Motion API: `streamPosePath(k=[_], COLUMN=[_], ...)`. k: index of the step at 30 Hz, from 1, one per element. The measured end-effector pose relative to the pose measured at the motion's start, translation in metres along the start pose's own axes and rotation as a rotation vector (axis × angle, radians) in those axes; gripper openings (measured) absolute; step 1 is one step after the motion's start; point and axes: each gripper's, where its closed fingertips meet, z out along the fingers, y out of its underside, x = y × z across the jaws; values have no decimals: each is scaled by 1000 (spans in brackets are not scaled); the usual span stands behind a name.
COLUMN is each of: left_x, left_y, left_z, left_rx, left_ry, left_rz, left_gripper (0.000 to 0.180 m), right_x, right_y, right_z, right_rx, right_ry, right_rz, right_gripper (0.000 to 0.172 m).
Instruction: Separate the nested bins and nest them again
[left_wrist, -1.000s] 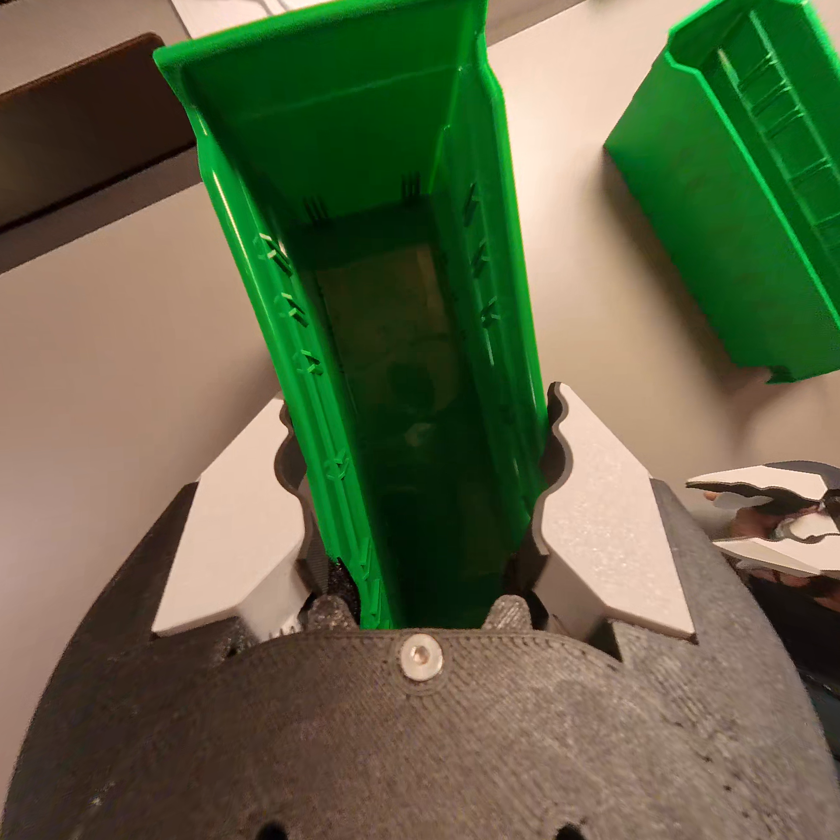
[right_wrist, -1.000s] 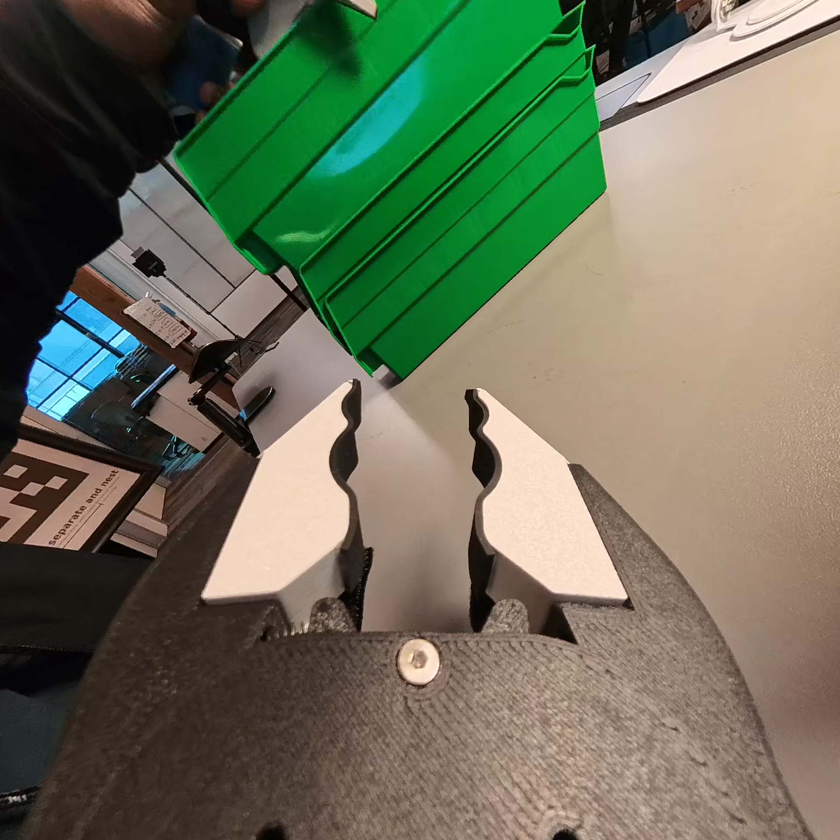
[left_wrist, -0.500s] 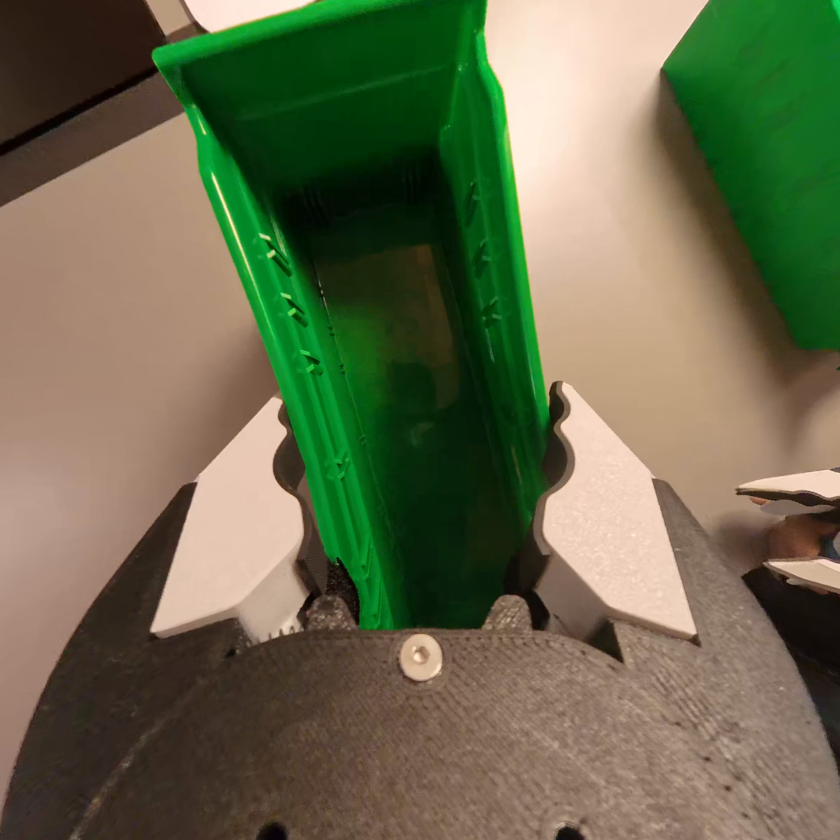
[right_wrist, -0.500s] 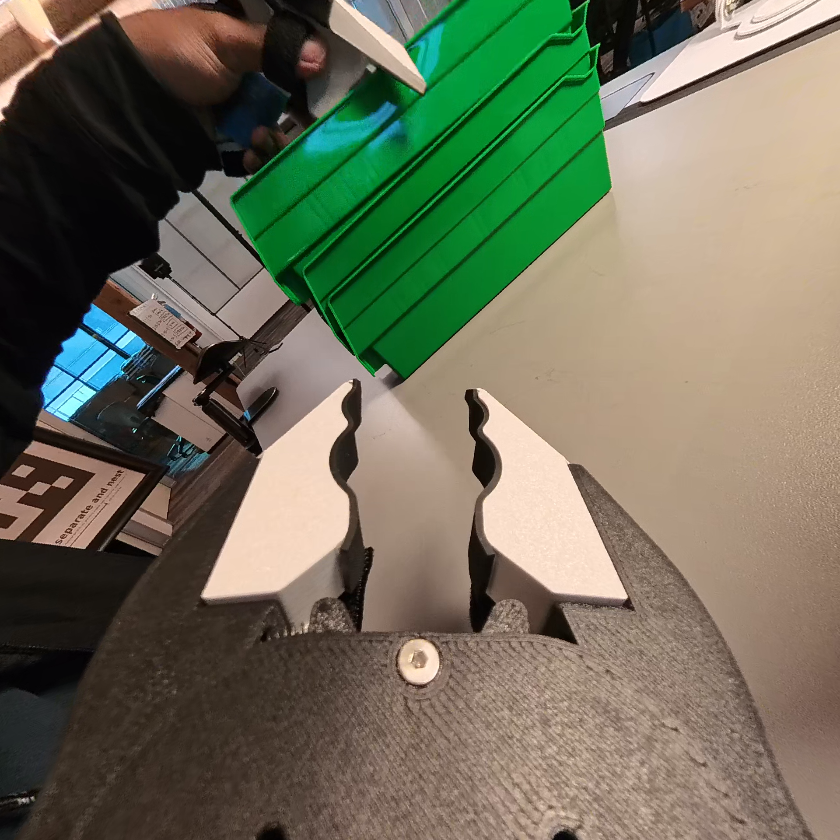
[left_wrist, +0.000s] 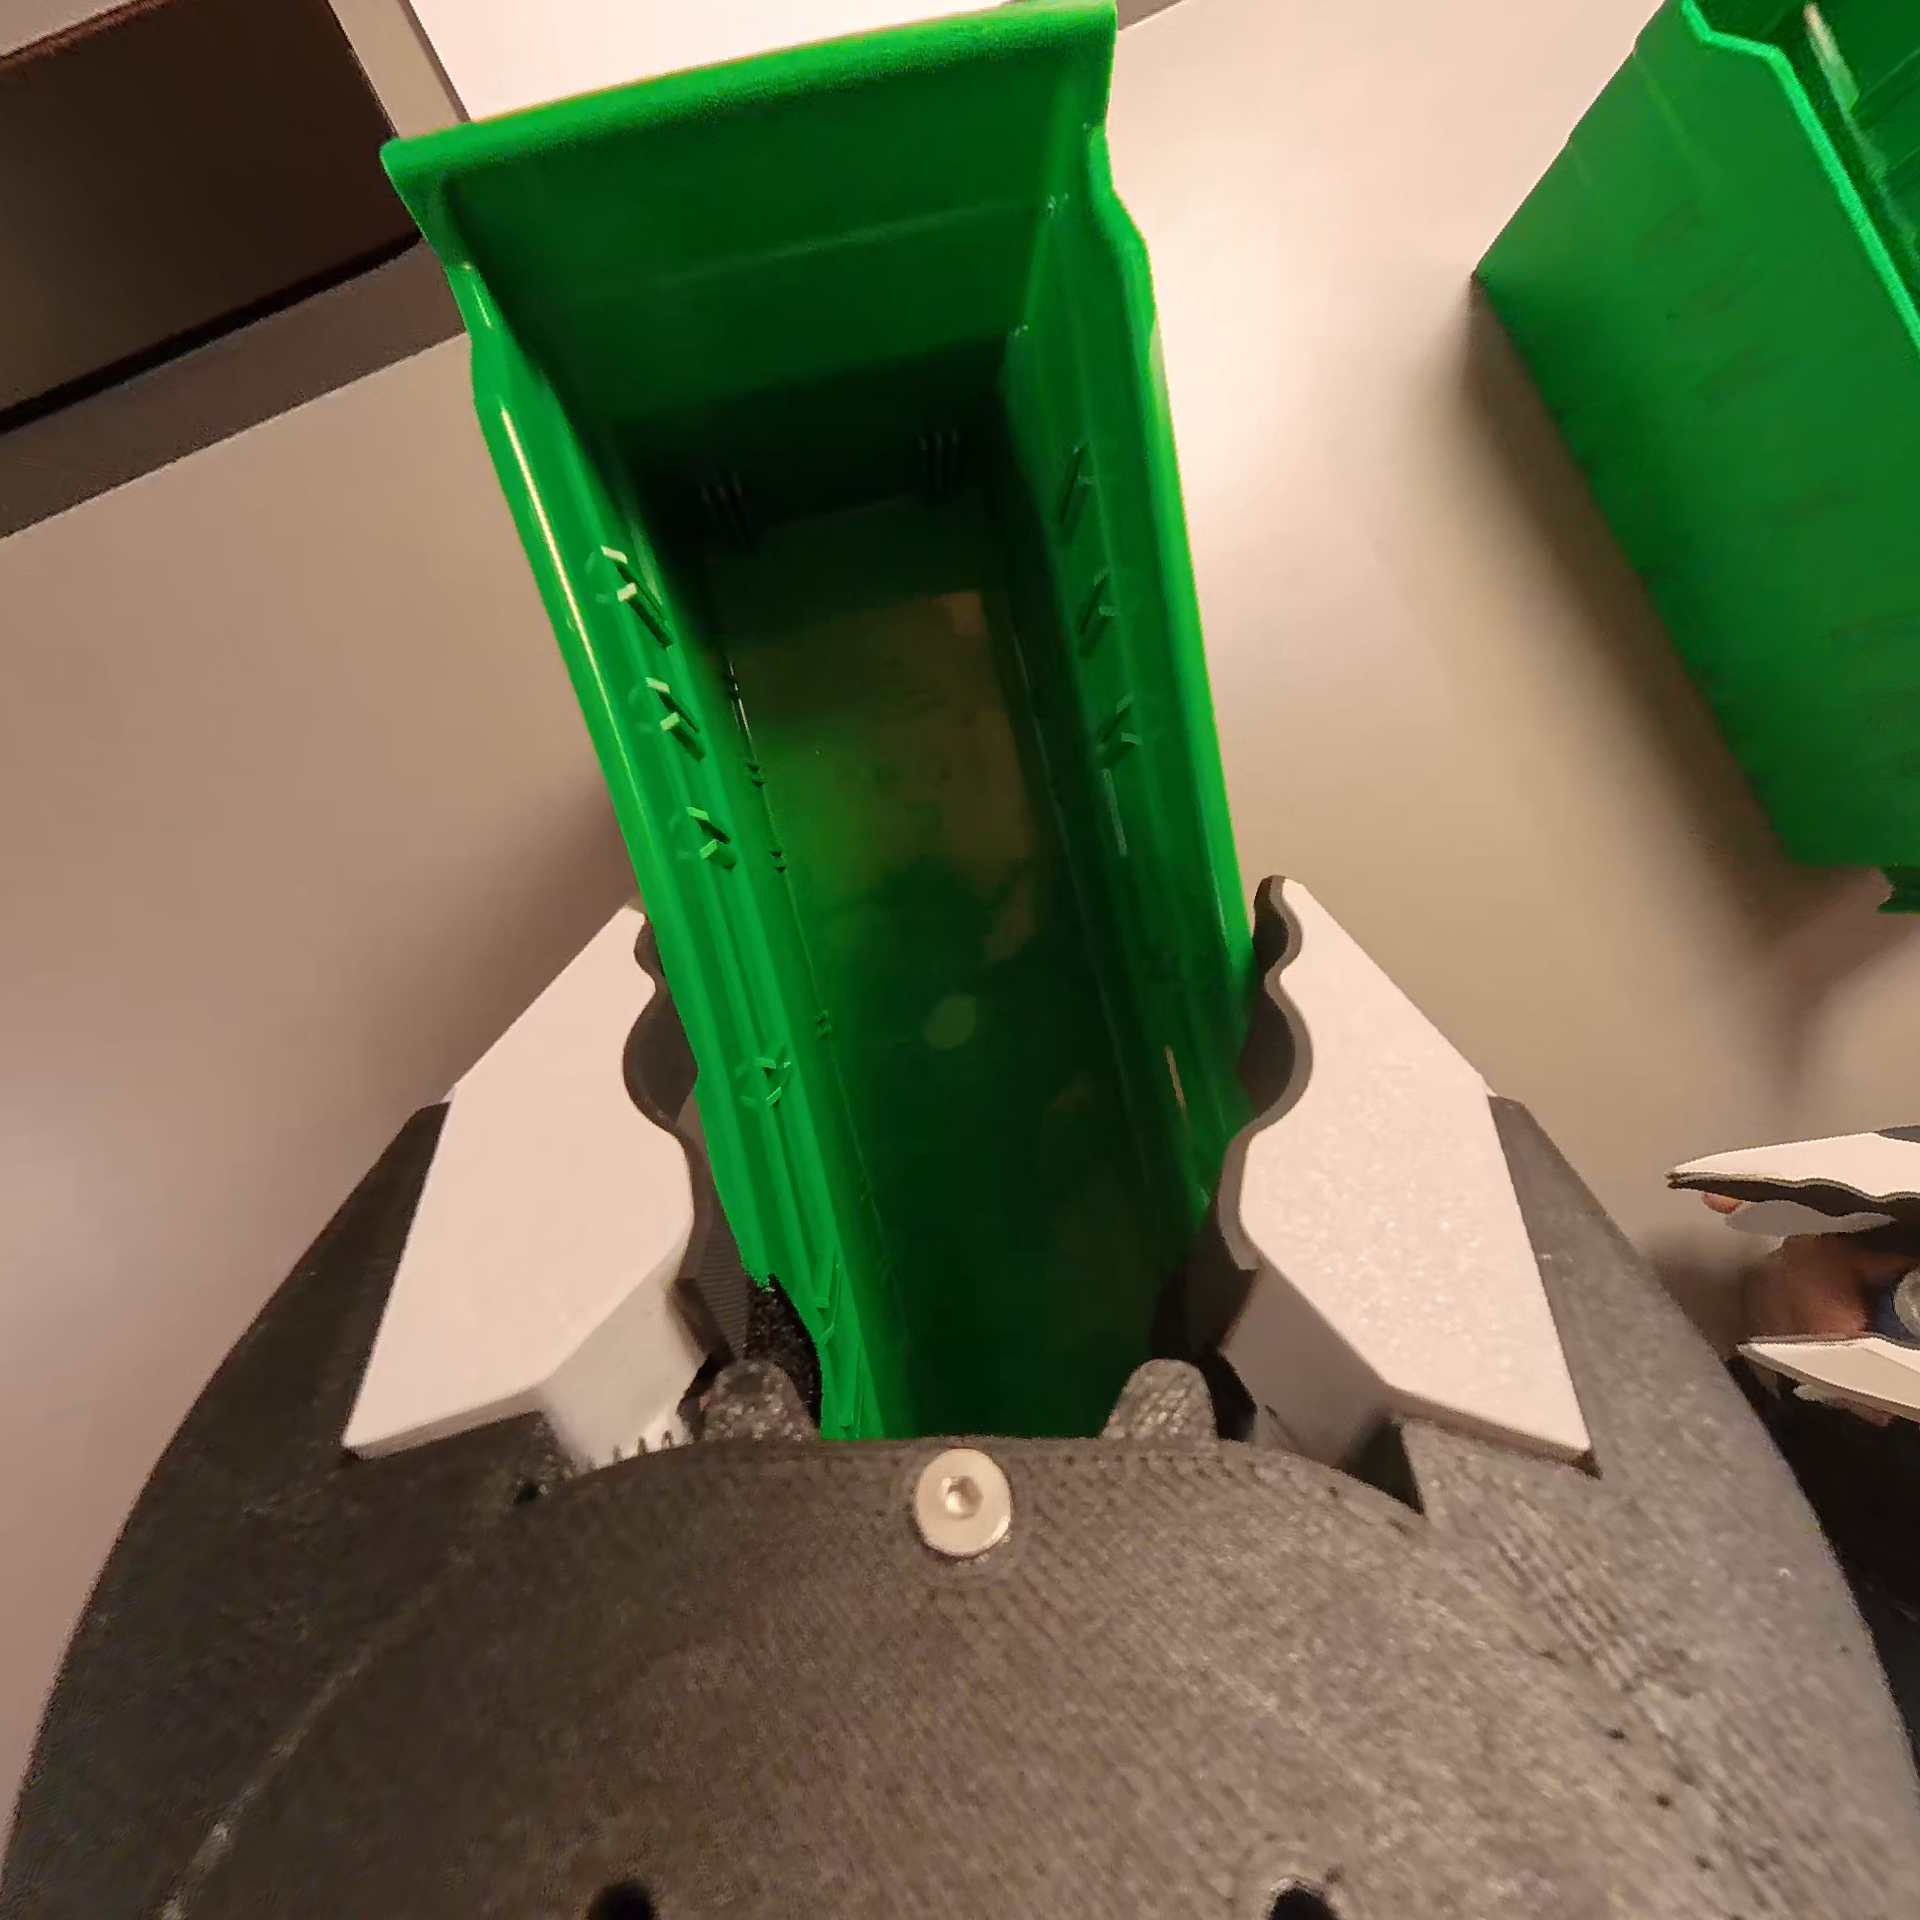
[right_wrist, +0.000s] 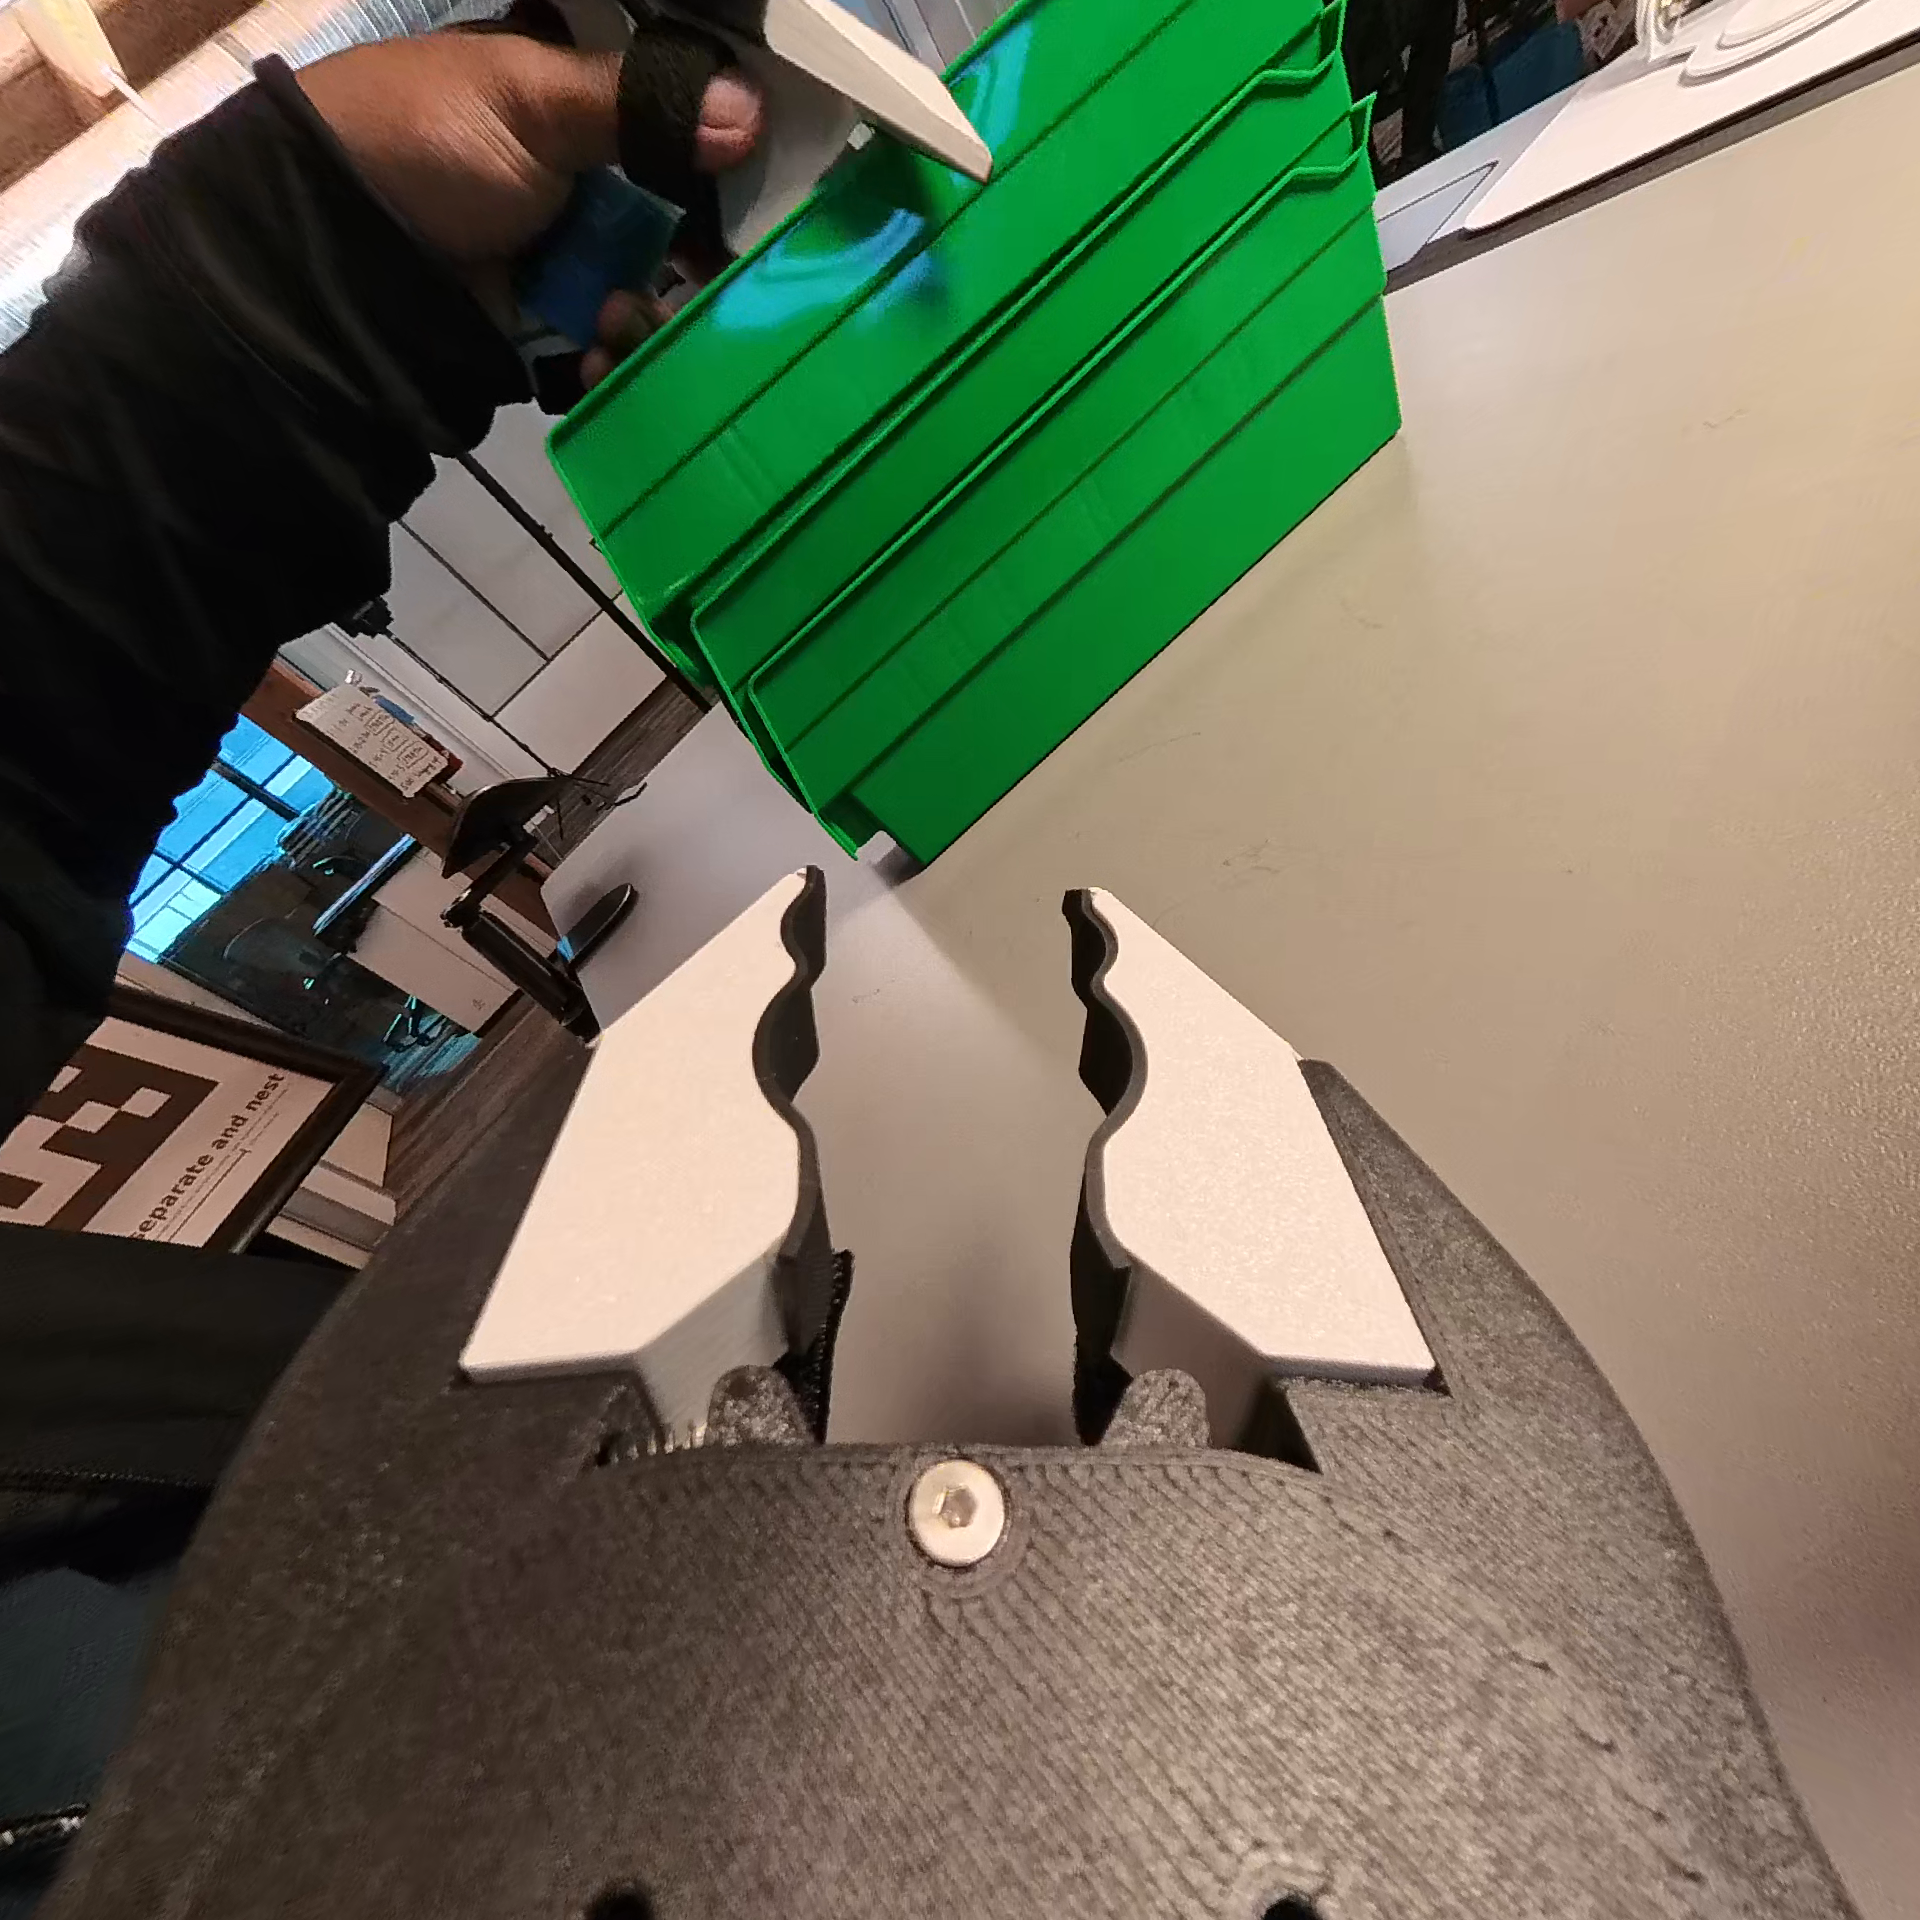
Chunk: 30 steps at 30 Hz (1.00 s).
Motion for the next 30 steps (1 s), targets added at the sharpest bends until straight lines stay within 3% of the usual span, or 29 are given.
streamPosePath(k=[1, 13, 21, 30], left_x=[0, -1, -1, 10], left_y=[0, 6, 11, -8], left_z=[1, 16, 21, -17], left_rx=[3, 30, 39, 178], left_ry=[0, -22, -41, 75], left_rz=[-2, -3, 20, 27], left_gripper=[108, 111, 127, 129], right_x=[0, 0, 0, 0], right_y=[0, 0, 0, 1], right_z=[0, 0, 0, 1], right_rx=[-1, 0, 0, -5], right_ry=[0, 3, 4, 6], right_rz=[0, -5, -8, -6], right_gripper=[48, 48, 48, 48])
